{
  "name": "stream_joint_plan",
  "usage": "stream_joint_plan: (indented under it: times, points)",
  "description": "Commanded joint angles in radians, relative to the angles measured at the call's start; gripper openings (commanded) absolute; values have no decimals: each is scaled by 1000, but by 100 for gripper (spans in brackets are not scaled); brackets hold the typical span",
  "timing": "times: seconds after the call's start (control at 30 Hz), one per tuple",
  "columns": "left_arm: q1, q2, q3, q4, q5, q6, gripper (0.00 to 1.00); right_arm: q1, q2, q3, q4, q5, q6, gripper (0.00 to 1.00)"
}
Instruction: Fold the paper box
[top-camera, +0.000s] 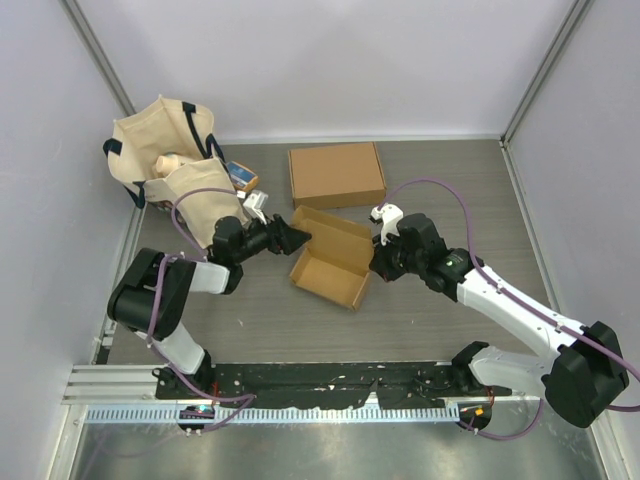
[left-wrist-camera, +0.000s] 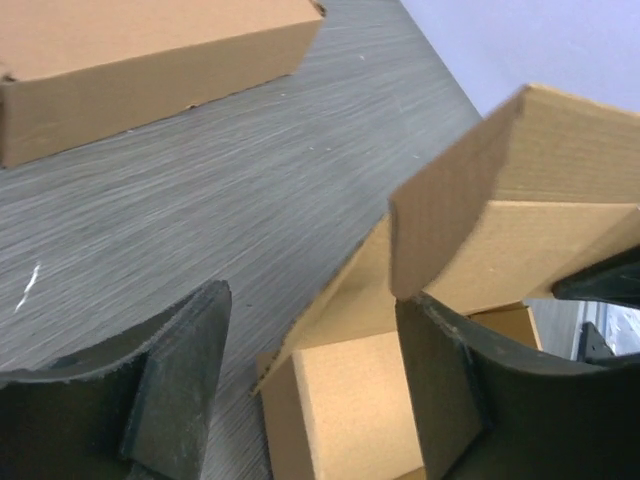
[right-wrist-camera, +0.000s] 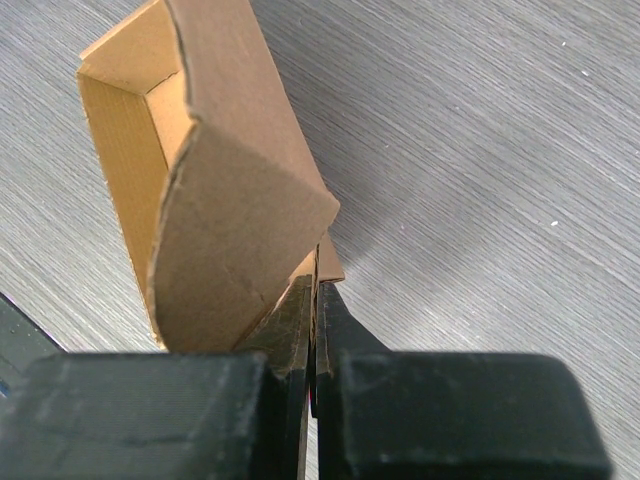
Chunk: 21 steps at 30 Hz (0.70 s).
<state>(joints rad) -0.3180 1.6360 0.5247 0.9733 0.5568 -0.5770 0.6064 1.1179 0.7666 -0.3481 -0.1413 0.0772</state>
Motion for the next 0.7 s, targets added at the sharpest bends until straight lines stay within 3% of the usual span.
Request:
stream_joint_plan:
  times: [0.0, 0.33, 0.43, 0.5, 0.53, 0.6, 0.67]
  points:
    - [14, -1, 23, 194, 115, -34, 60, 1, -9, 54, 15, 3, -13, 2]
    - [-26, -111, -3, 20, -26, 64, 28, 1, 28, 54, 69, -9, -10, 2]
    - [-65, -178, -2, -114, -148, 129, 15, 1, 43, 60, 74, 20, -5, 2]
    - [-121, -249, 4, -204, -303, 178, 4, 1, 56, 68, 90, 109, 50, 2]
    - [-147, -272, 17, -319, -364, 204, 0, 3, 72, 72, 98, 136, 76, 2]
    - [-226, -323, 17, -376, -538, 264, 0, 6, 89, 86, 118, 213, 120, 1]
    - [-268, -346, 24, -441, -599, 267, 0, 19, 105, 85, 142, 265, 185, 2]
